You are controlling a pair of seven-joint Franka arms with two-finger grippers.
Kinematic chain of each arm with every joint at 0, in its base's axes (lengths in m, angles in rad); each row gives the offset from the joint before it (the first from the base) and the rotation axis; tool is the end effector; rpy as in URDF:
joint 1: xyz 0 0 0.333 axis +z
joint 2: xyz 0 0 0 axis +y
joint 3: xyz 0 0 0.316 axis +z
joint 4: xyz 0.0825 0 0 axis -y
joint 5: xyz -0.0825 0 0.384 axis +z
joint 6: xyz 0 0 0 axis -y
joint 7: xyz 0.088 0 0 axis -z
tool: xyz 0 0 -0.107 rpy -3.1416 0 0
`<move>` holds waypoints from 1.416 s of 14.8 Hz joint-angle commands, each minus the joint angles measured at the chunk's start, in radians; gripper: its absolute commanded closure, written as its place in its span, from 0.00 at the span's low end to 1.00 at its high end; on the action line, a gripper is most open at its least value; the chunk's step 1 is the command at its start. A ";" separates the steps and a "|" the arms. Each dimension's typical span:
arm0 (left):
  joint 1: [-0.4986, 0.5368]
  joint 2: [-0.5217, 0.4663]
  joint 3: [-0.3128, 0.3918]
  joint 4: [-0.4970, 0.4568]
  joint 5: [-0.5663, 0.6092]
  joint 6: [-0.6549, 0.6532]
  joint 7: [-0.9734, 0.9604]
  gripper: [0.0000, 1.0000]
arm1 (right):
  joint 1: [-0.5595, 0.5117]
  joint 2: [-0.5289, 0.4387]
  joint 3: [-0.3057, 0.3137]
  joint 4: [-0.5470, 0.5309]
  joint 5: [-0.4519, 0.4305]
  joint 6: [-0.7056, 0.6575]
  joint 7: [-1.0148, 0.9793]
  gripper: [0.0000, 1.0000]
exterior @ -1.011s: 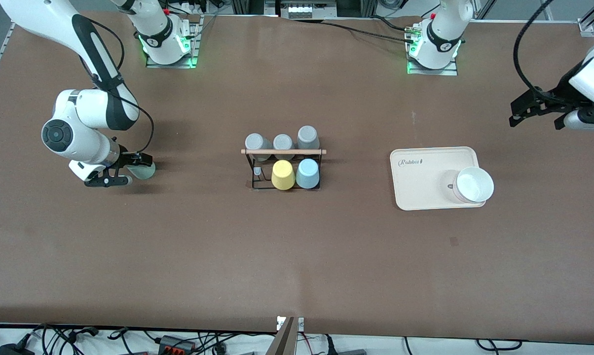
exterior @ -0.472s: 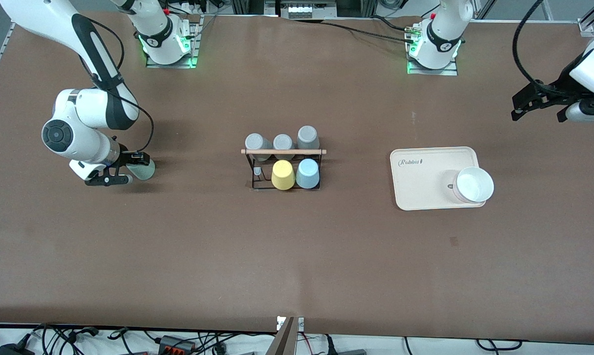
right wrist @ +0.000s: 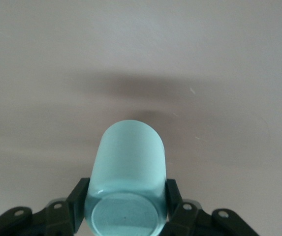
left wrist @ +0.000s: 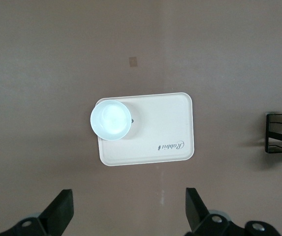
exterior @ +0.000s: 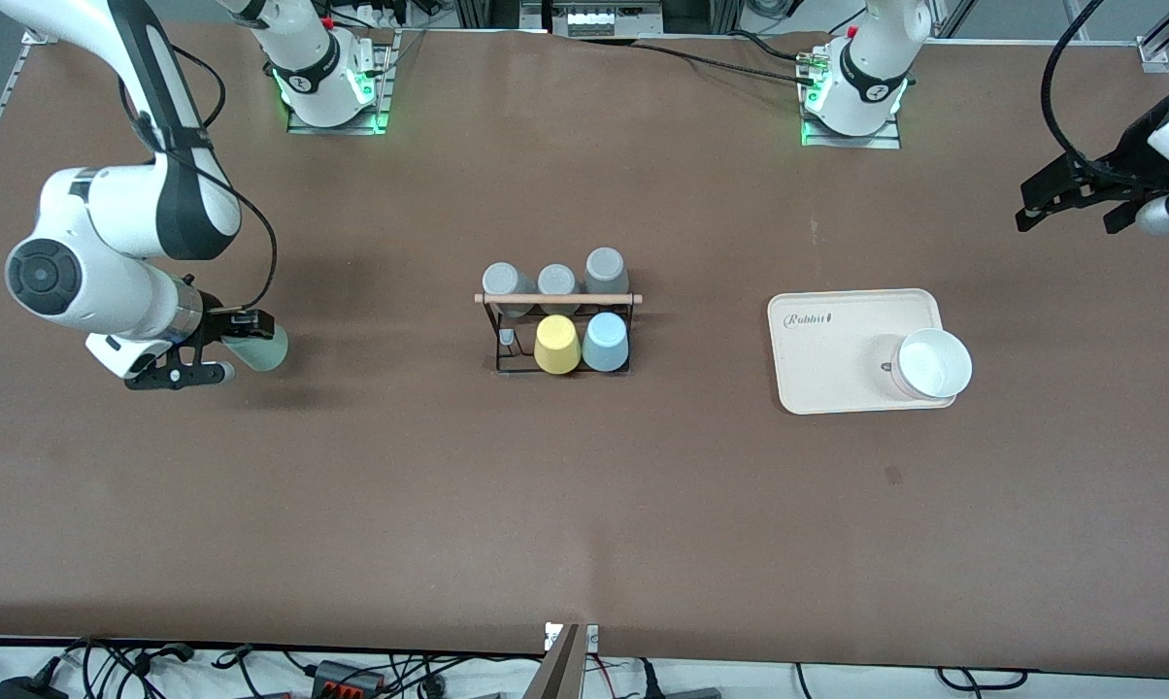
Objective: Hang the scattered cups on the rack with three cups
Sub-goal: 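Carry the pale teal cup with the right gripper to the rack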
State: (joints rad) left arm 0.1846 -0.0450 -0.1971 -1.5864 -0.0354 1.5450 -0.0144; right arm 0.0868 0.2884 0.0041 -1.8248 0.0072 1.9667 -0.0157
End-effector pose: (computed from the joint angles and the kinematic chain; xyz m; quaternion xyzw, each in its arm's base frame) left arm 0.5381 -0.0132 0.6390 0.9999 0.0006 0.0012 0.0133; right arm 0.6093 0.0559 0.3662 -0.9960 -0.0515 0.0733 0.0010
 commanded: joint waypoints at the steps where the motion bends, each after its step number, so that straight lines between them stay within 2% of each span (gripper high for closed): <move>1: 0.004 0.033 -0.004 0.057 -0.014 -0.058 0.002 0.00 | 0.117 0.043 0.000 0.143 0.025 -0.083 0.118 0.79; 6: 0.003 0.034 -0.004 0.060 0.003 -0.057 -0.009 0.00 | 0.318 0.098 0.000 0.269 0.025 -0.107 0.343 0.79; 10: 0.006 0.033 -0.005 0.055 -0.001 -0.059 0.001 0.00 | 0.428 0.178 0.000 0.377 0.027 -0.098 0.549 0.79; 13: 0.006 0.033 -0.004 0.052 -0.006 -0.062 -0.009 0.00 | 0.467 0.218 0.000 0.420 0.079 -0.085 0.683 0.79; 21: 0.006 0.034 -0.007 0.055 -0.008 -0.074 0.002 0.00 | 0.508 0.285 0.000 0.441 0.082 -0.040 0.757 0.79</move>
State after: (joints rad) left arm 0.1847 -0.0278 -0.1979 -1.5638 -0.0363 1.4861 -0.0162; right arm 0.5801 0.5447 0.0152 -1.4221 0.0756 1.9288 0.7125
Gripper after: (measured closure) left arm 0.000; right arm 0.335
